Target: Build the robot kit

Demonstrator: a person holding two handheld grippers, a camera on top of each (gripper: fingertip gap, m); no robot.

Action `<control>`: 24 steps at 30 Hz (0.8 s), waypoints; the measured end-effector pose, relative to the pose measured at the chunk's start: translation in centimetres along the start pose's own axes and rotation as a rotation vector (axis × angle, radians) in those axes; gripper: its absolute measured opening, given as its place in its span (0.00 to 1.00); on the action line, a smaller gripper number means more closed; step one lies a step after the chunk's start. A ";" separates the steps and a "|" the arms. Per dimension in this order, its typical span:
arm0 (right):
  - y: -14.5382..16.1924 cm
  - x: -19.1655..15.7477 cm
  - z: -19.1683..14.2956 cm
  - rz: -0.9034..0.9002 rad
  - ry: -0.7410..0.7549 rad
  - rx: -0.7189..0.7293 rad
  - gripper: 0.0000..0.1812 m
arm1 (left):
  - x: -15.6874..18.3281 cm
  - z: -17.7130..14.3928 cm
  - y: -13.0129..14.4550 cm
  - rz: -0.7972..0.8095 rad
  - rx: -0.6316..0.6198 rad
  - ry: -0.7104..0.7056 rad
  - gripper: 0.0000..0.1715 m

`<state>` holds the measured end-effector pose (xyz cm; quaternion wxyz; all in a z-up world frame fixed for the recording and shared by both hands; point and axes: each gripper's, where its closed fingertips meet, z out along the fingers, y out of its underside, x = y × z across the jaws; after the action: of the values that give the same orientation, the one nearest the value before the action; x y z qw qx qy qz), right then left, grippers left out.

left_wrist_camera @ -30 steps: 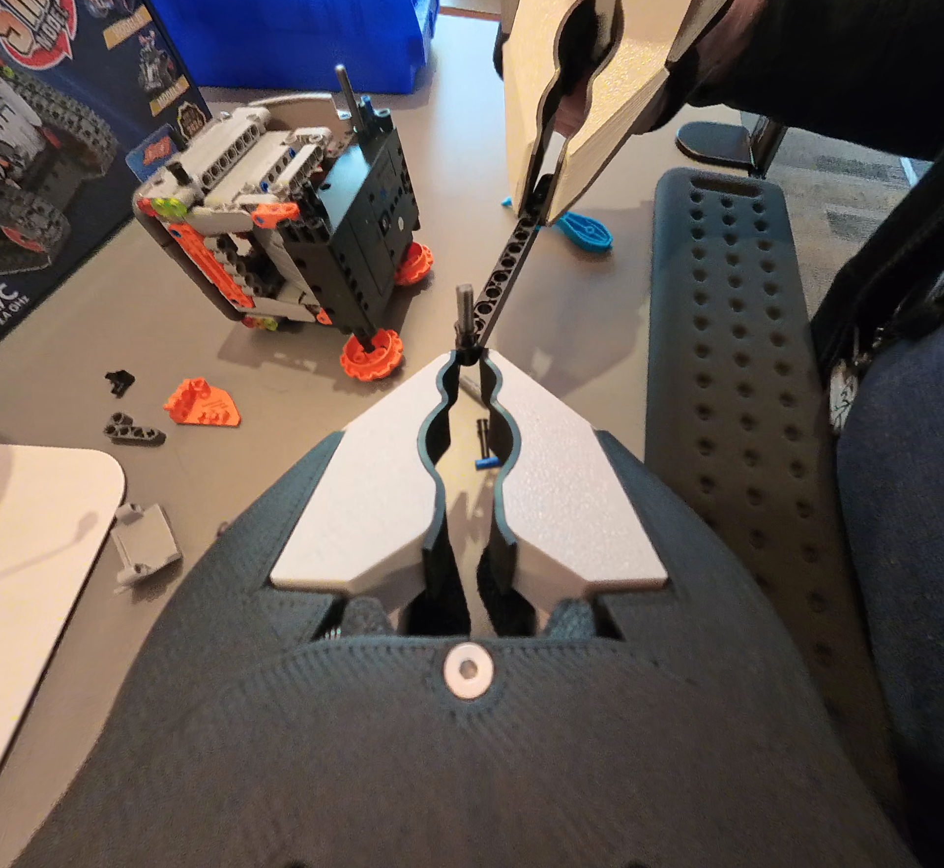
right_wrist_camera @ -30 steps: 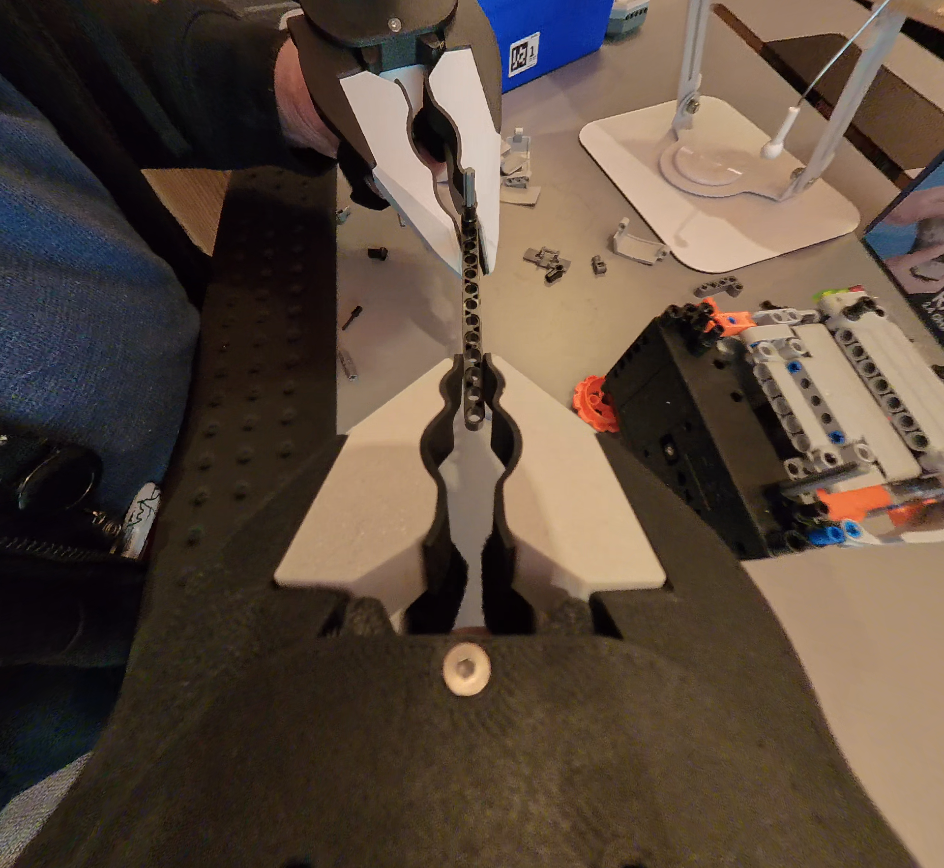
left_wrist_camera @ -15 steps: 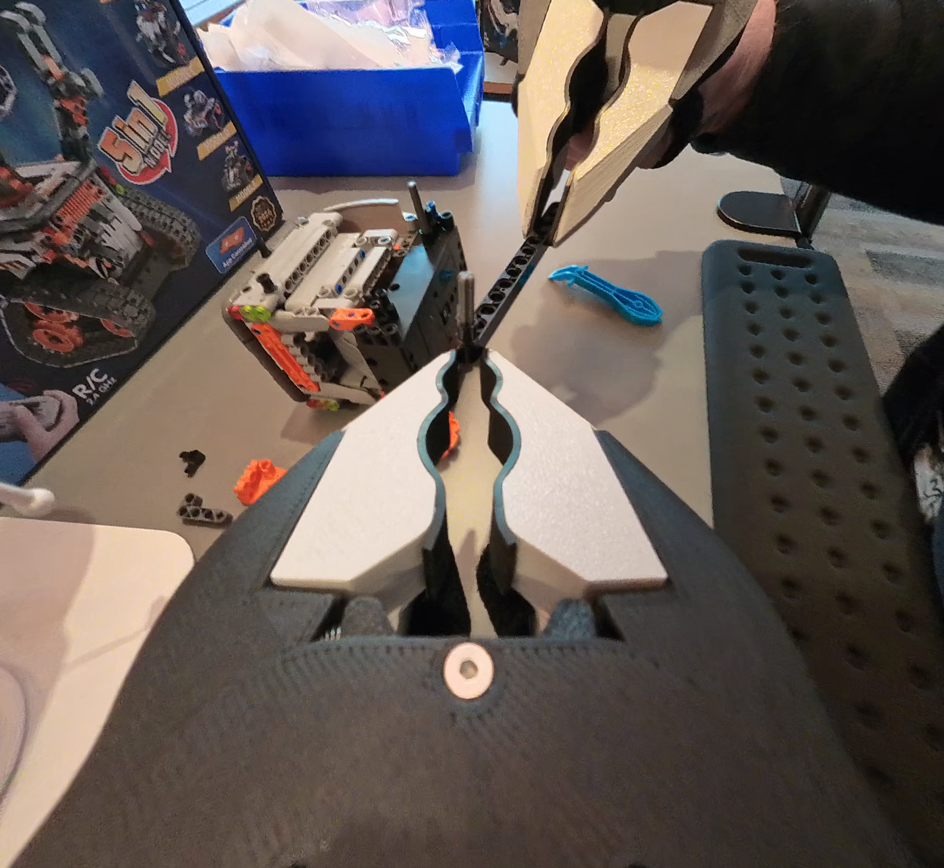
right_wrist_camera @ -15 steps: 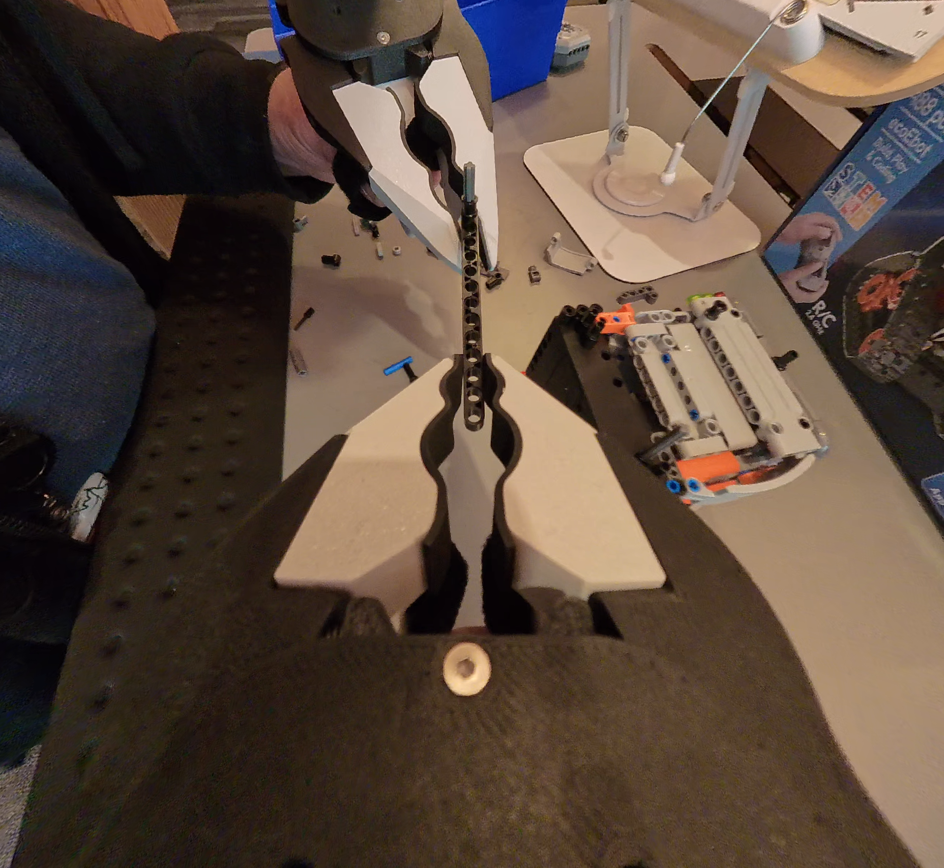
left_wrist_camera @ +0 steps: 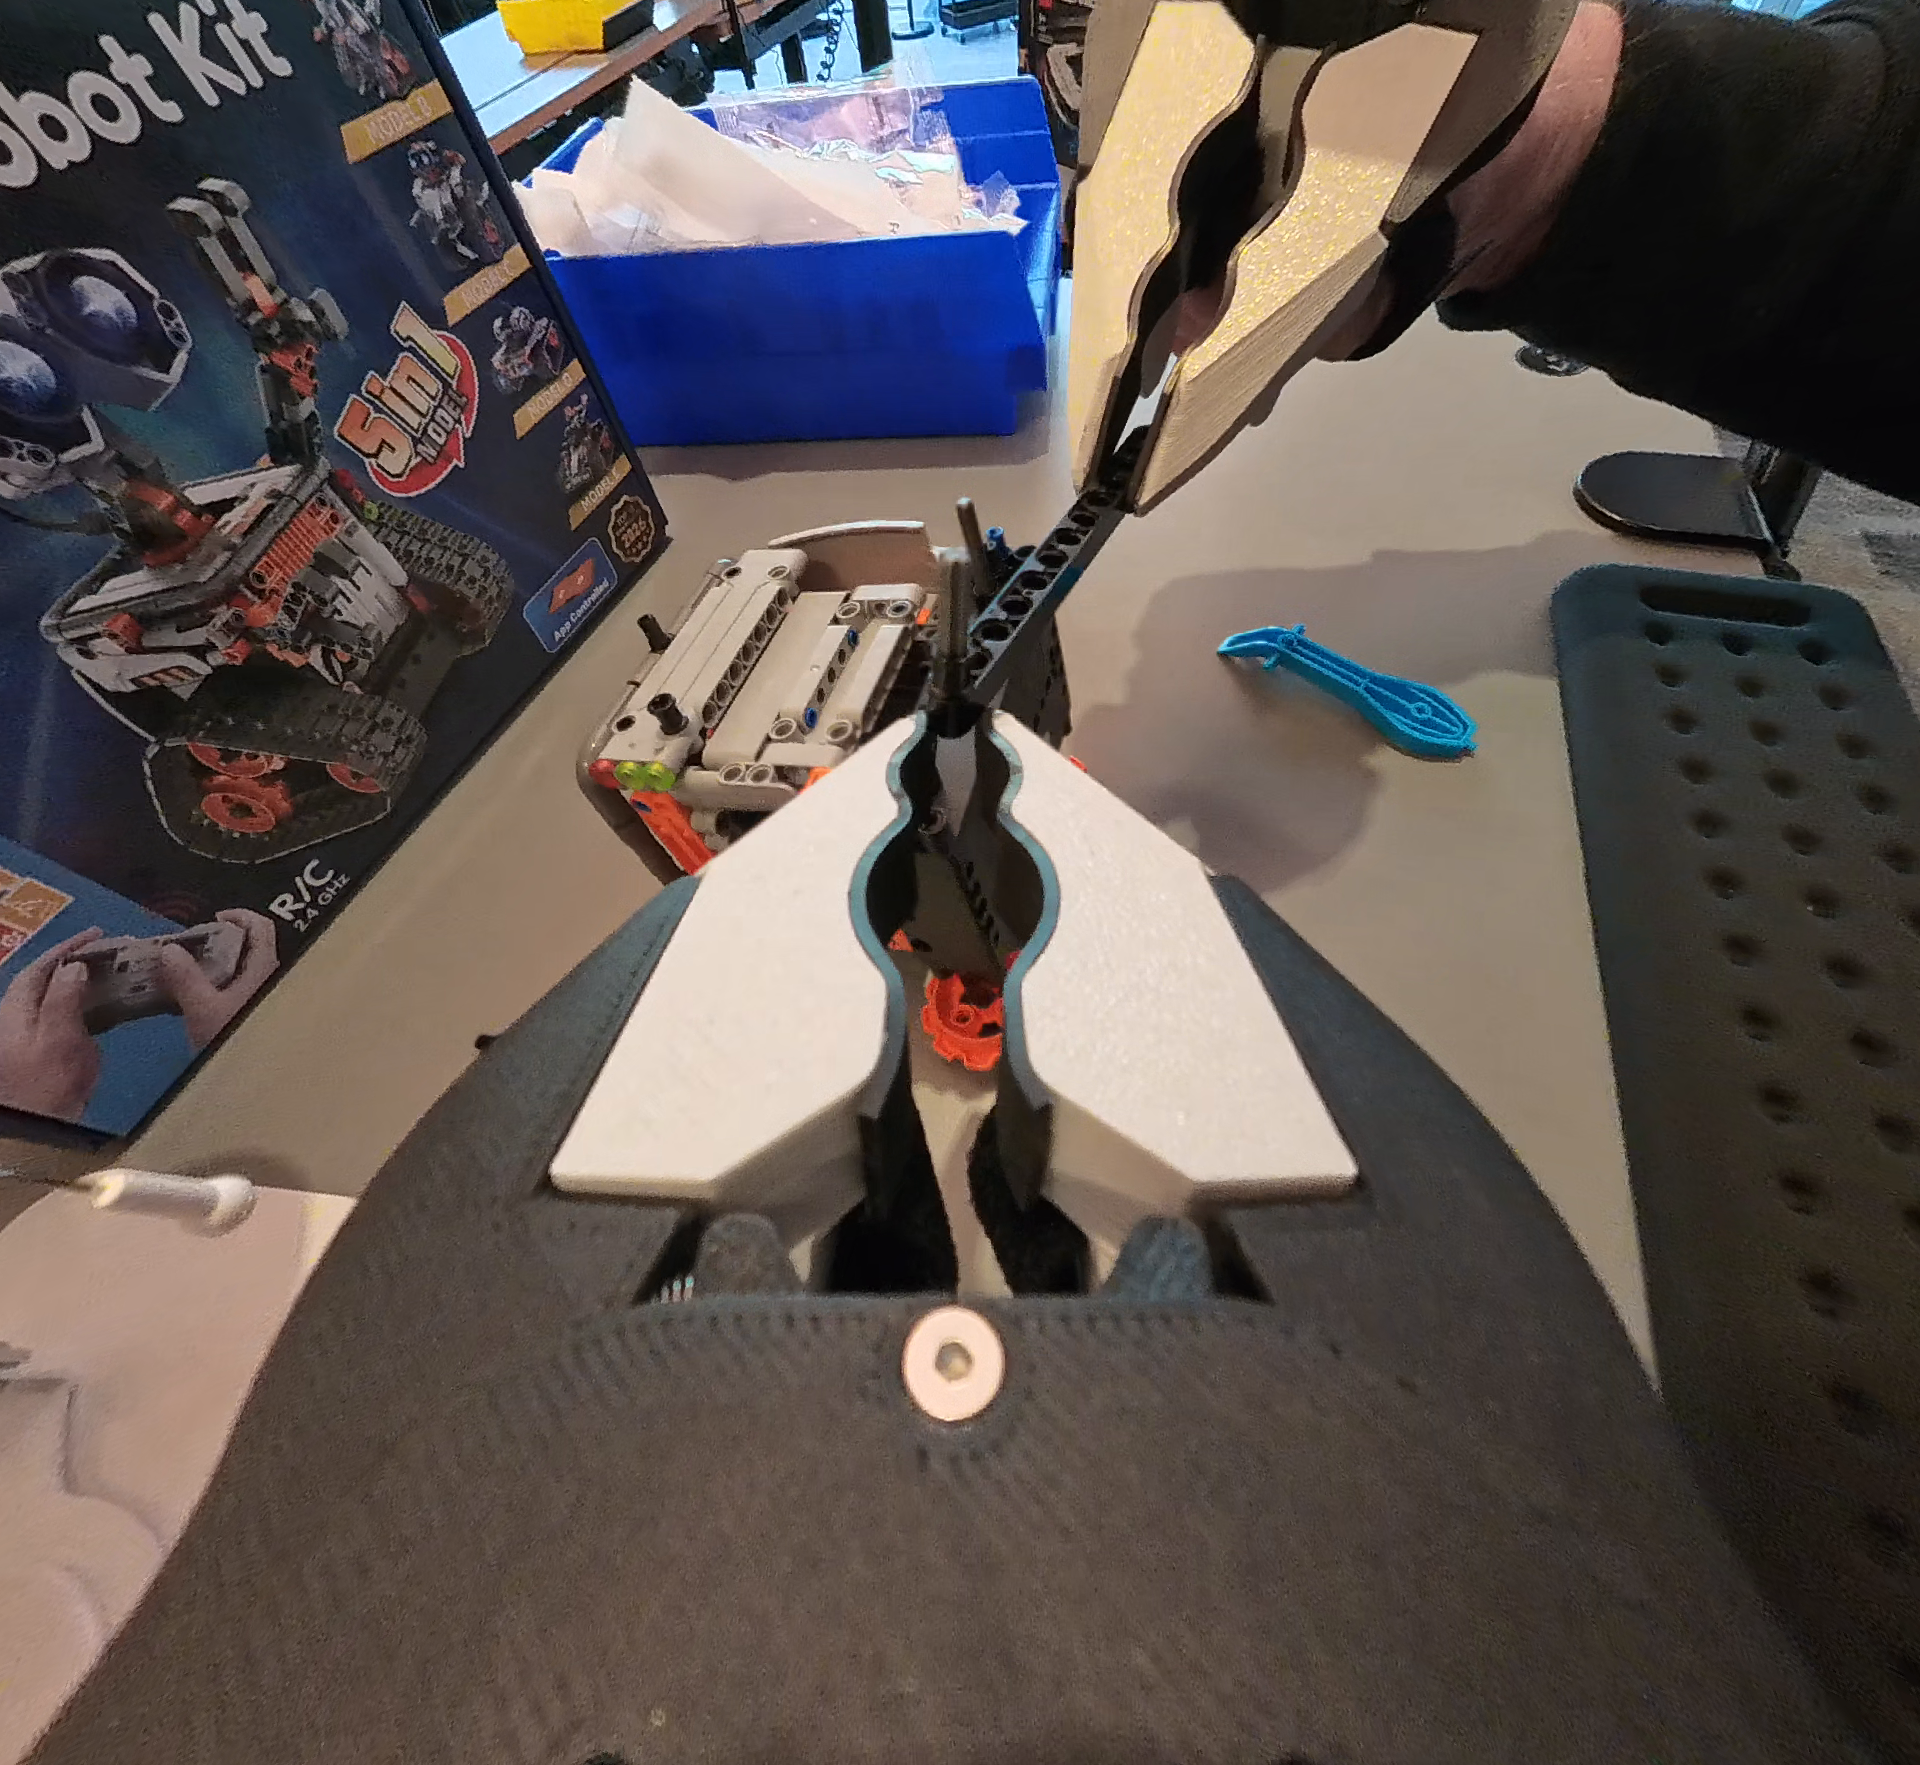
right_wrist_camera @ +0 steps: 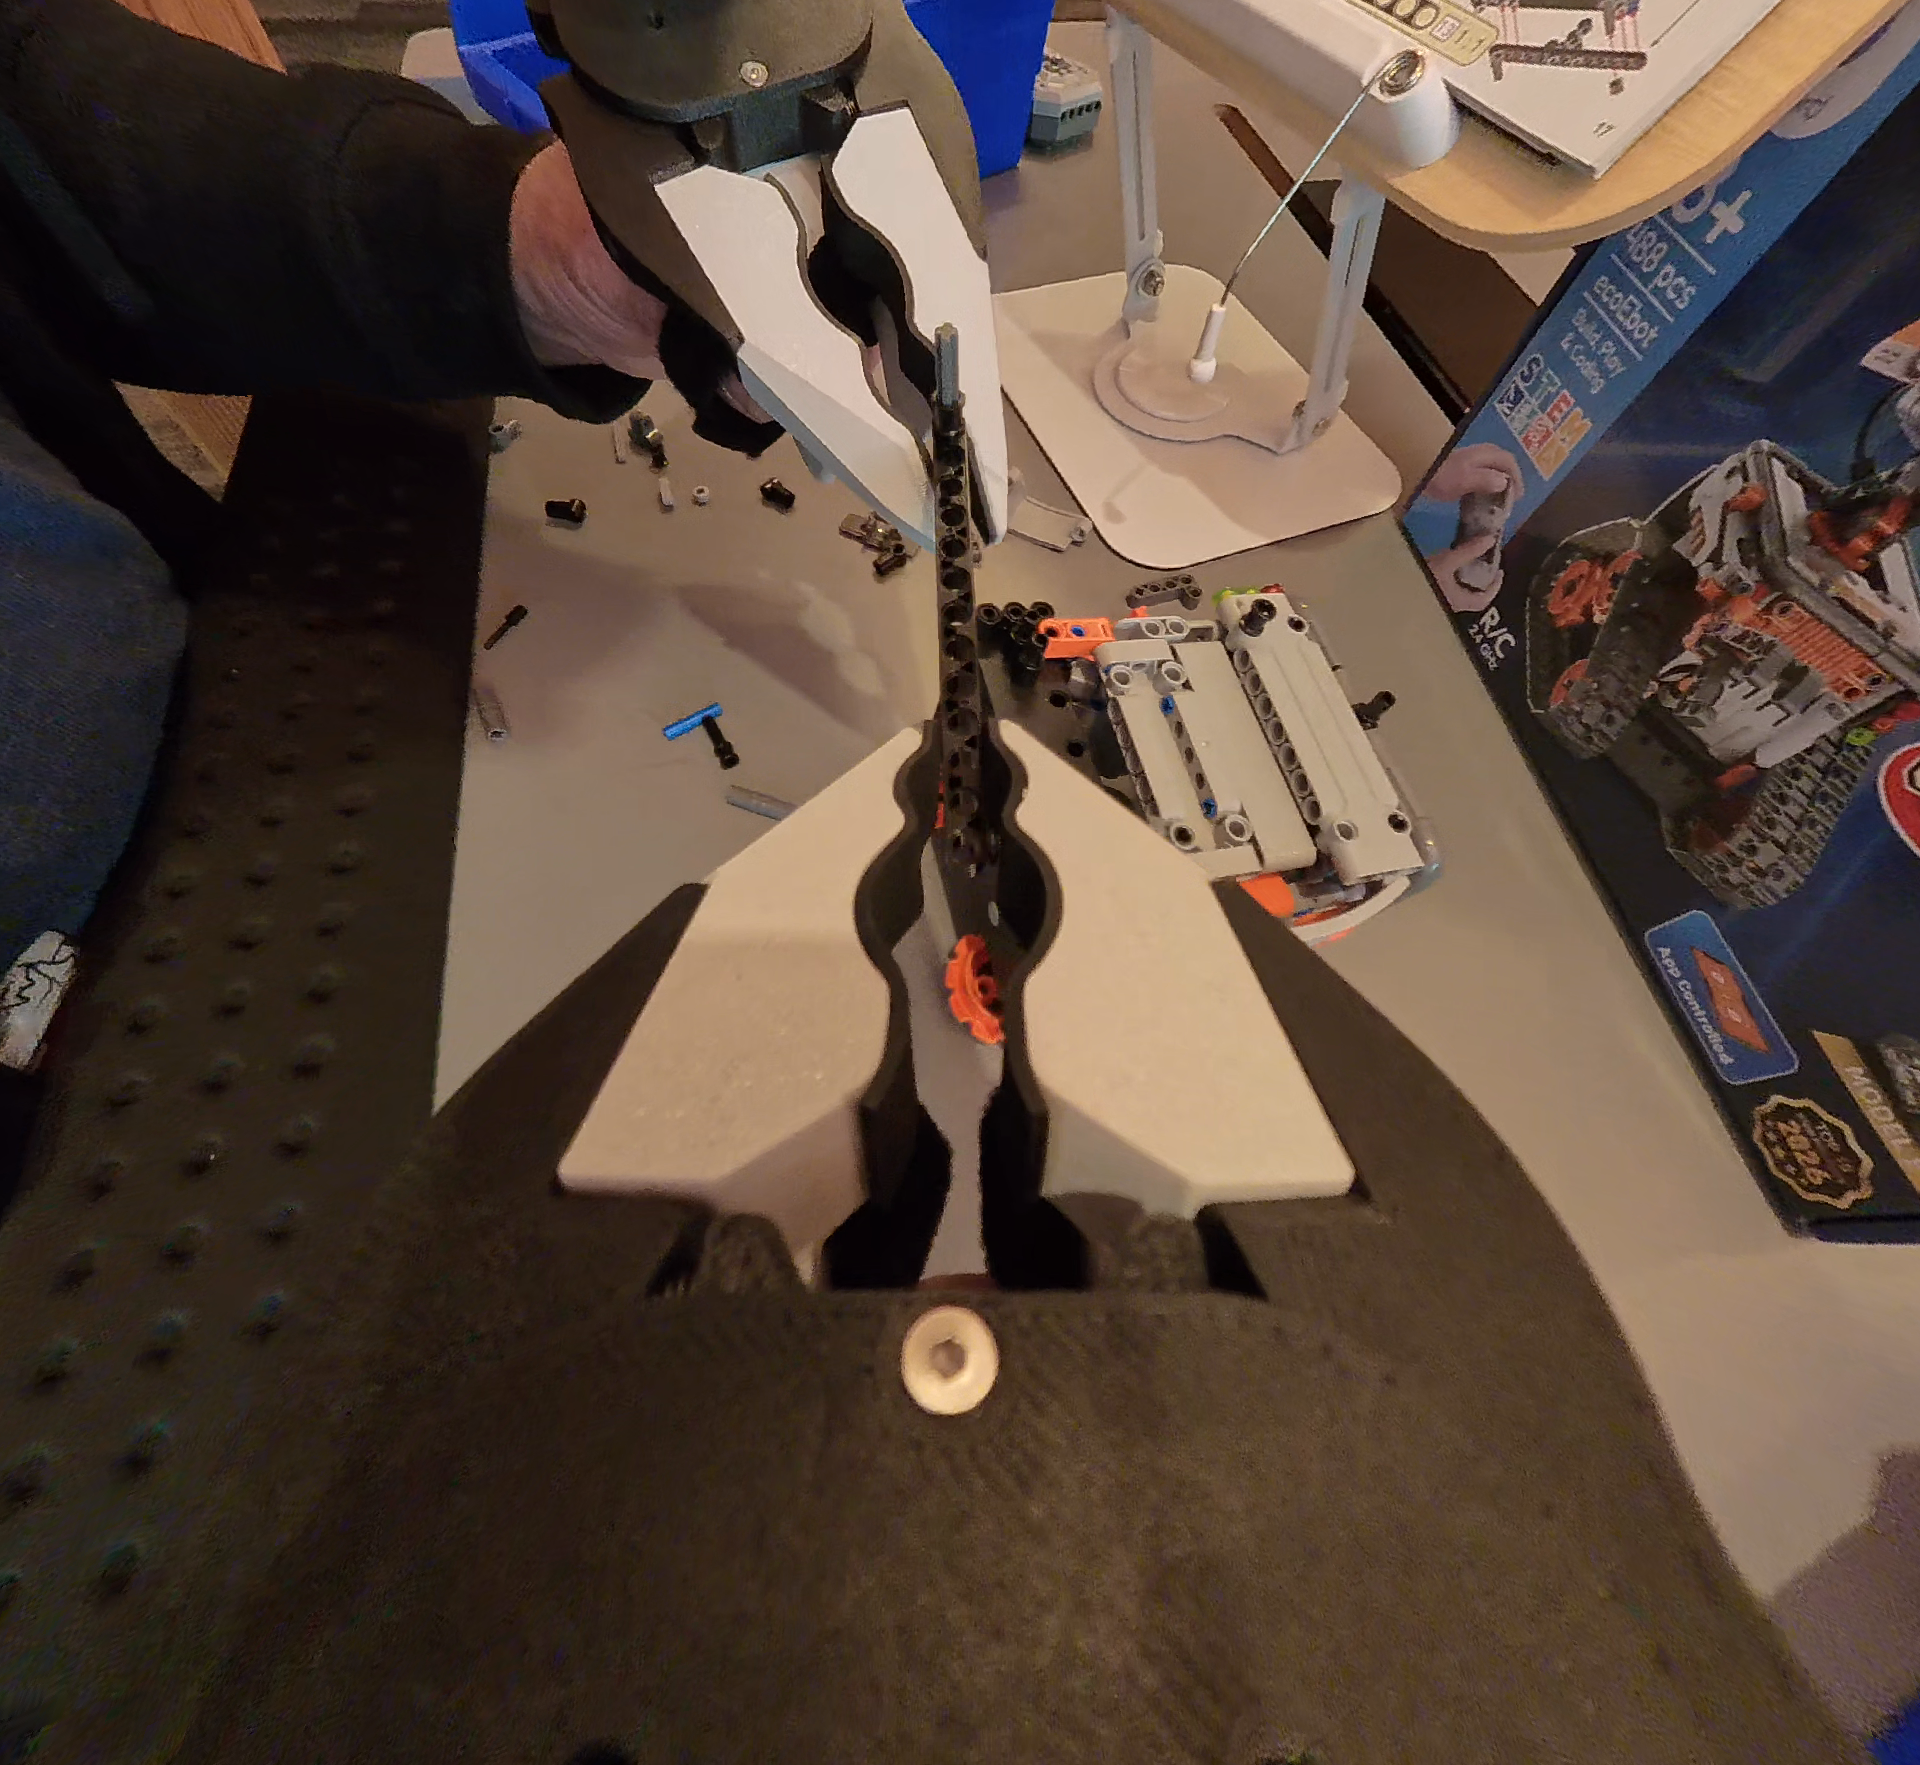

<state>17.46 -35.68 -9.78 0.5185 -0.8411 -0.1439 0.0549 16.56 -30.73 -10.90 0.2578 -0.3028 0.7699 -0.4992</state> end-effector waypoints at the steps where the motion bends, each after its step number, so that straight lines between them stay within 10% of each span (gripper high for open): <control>1: 0.0 0.2 -0.1 0.000 0.002 -0.002 0.02 | -0.1 0.1 0.0 -0.001 0.001 0.001 0.03; 24: 0.5 1.7 -1.0 0.003 0.017 0.003 0.02 | -0.9 1.7 -0.7 0.003 0.014 -0.003 0.03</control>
<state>19.46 -36.23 -9.64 0.5207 -0.8411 -0.1380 0.0488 18.50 -31.31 -10.76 0.2617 -0.3004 0.7665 -0.5037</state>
